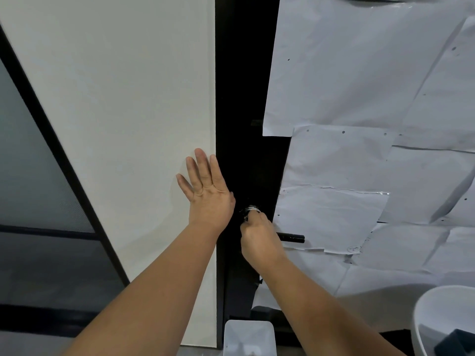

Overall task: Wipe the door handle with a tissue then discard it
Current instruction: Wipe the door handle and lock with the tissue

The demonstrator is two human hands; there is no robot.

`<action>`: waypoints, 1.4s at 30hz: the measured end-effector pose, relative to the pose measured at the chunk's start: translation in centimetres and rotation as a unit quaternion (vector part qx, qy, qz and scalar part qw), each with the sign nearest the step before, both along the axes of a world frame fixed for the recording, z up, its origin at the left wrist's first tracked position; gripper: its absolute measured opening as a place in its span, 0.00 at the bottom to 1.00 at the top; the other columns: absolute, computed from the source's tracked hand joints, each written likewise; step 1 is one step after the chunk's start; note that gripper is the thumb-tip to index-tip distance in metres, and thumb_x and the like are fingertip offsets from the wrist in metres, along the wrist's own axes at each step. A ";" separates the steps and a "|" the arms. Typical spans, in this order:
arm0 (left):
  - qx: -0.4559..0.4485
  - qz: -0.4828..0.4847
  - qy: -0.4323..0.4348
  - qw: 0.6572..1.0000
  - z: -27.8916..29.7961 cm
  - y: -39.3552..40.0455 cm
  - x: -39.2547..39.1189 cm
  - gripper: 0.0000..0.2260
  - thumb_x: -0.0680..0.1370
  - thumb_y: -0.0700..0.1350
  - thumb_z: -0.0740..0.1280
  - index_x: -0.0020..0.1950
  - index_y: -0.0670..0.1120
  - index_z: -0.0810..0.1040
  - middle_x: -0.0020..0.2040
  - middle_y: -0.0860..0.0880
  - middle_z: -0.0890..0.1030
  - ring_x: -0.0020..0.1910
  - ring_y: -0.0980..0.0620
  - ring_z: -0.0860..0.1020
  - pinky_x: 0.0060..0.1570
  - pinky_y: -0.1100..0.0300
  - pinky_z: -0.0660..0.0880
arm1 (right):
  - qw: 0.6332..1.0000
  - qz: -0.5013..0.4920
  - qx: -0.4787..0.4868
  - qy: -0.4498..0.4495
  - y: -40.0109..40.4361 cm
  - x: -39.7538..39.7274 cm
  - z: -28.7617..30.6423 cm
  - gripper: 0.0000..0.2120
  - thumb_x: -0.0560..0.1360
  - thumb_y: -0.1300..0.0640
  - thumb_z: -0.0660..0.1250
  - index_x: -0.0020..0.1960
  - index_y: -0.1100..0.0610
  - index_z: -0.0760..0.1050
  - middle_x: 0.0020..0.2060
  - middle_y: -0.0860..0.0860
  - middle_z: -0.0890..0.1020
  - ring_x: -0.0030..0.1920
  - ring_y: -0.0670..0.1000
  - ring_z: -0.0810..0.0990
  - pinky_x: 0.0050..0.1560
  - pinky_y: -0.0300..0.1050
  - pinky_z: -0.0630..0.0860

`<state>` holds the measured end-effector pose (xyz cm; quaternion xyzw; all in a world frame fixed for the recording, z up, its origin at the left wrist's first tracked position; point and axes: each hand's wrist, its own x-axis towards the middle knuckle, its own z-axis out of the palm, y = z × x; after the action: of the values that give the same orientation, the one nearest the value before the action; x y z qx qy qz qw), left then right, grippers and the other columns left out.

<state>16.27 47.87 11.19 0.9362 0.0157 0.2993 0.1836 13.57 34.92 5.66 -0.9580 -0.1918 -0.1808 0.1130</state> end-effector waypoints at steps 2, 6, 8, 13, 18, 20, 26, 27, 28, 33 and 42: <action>0.002 -0.001 0.000 1.000 0.0 0.0 0.0 0.49 0.77 0.50 0.64 0.70 0.43 0.21 0.69 0.41 0.20 0.69 0.37 0.23 0.68 0.29 0.38 | 1.000 0.007 0.007 -0.005 0.1 -0.5 -0.2 0.11 0.63 0.75 0.63 0.30 0.61 0.68 0.43 0.58 0.74 0.41 0.56 0.72 0.37 0.46 0.73; 0.004 0.002 0.002 1.000 0.0 0.0 0.0 0.50 0.77 0.50 0.65 0.70 0.43 0.21 0.70 0.40 0.21 0.69 0.38 0.22 0.68 0.29 0.38 | 0.999 -0.013 0.034 0.021 0.3 1.0 0.3 0.10 0.61 0.74 0.67 0.28 0.62 0.72 0.41 0.58 0.75 0.41 0.56 0.73 0.36 0.42 0.69; 0.003 0.004 0.002 1.000 0.1 0.0 0.0 0.50 0.77 0.49 0.65 0.70 0.43 0.21 0.72 0.41 0.24 0.69 0.38 0.22 0.68 0.29 0.38 | 0.999 -0.016 0.032 0.035 0.2 1.0 0.5 0.09 0.61 0.74 0.68 0.29 0.63 0.74 0.41 0.57 0.76 0.40 0.55 0.73 0.36 0.41 0.69; -0.004 -0.002 0.004 1.000 0.1 0.0 -0.1 0.49 0.77 0.49 0.64 0.70 0.44 0.20 0.69 0.42 0.19 0.69 0.38 0.22 0.68 0.30 0.37 | 0.998 -0.022 0.046 0.038 -1.3 0.0 0.3 0.12 0.62 0.74 0.66 0.36 0.60 0.81 0.38 0.54 0.75 0.42 0.55 0.76 0.38 0.39 0.67; -0.006 -0.004 0.002 1.000 0.1 -0.1 -0.1 0.48 0.77 0.49 0.63 0.70 0.44 0.21 0.69 0.42 0.19 0.69 0.38 0.22 0.68 0.29 0.38 | 0.978 -0.126 0.139 0.091 -1.9 1.9 2.0 0.11 0.68 0.67 0.63 0.41 0.56 0.82 0.38 0.54 0.82 0.42 0.57 0.79 0.40 0.44 0.74; -0.007 -0.004 0.000 1.000 0.1 -0.1 -0.1 0.48 0.77 0.49 0.63 0.70 0.43 0.21 0.69 0.42 0.20 0.69 0.37 0.23 0.68 0.29 0.38 | 0.977 -0.150 0.113 0.097 -1.8 1.8 2.2 0.11 0.69 0.64 0.63 0.43 0.53 0.81 0.38 0.51 0.83 0.42 0.55 0.79 0.41 0.43 0.71; -0.010 0.001 -0.012 1.000 0.0 -0.1 0.0 0.48 0.77 0.49 0.63 0.70 0.44 0.21 0.70 0.41 0.20 0.70 0.36 0.24 0.68 0.29 0.38 | 0.976 -0.162 0.130 0.059 -1.9 0.5 1.1 0.09 0.66 0.64 0.64 0.33 0.51 0.77 0.29 0.50 0.76 0.38 0.56 0.73 0.40 0.45 0.64; -0.008 -0.001 -0.011 1.000 0.0 -0.1 0.0 0.48 0.77 0.48 0.63 0.70 0.44 0.21 0.69 0.41 0.20 0.70 0.37 0.24 0.68 0.29 0.37 | 0.973 -0.168 0.139 0.077 -1.7 1.0 1.3 0.09 0.67 0.63 0.64 0.36 0.51 0.80 0.31 0.50 0.79 0.40 0.56 0.75 0.42 0.45 0.66; -0.006 -0.003 -0.010 1.000 0.0 -0.1 0.0 0.48 0.77 0.48 0.63 0.70 0.44 0.21 0.69 0.41 0.20 0.70 0.37 0.24 0.68 0.29 0.37 | 0.968 -0.176 0.149 0.097 -1.5 1.5 1.6 0.09 0.68 0.62 0.64 0.39 0.51 0.81 0.35 0.50 0.82 0.43 0.56 0.76 0.45 0.46 0.68; -0.008 -0.002 -0.013 1.000 -0.1 -0.1 0.1 0.48 0.77 0.48 0.64 0.71 0.43 0.22 0.70 0.41 0.21 0.70 0.36 0.24 0.68 0.29 0.38 | 0.963 -0.202 0.162 0.076 -1.2 1.4 1.2 0.09 0.68 0.62 0.65 0.40 0.50 0.80 0.33 0.49 0.80 0.42 0.54 0.76 0.45 0.46 0.65; -0.003 0.003 -0.018 1.000 -0.3 0.0 0.2 0.49 0.76 0.49 0.65 0.71 0.42 0.23 0.71 0.40 0.22 0.71 0.36 0.25 0.68 0.28 0.41 | 0.977 -0.181 0.111 0.010 -0.7 2.1 1.2 0.08 0.62 0.66 0.67 0.31 0.53 0.77 0.28 0.49 0.69 0.35 0.52 0.66 0.41 0.46 0.62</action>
<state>16.48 47.90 10.87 0.9299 0.0164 0.3170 0.1859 15.62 34.19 6.82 -0.9601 0.0073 -0.2087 0.1862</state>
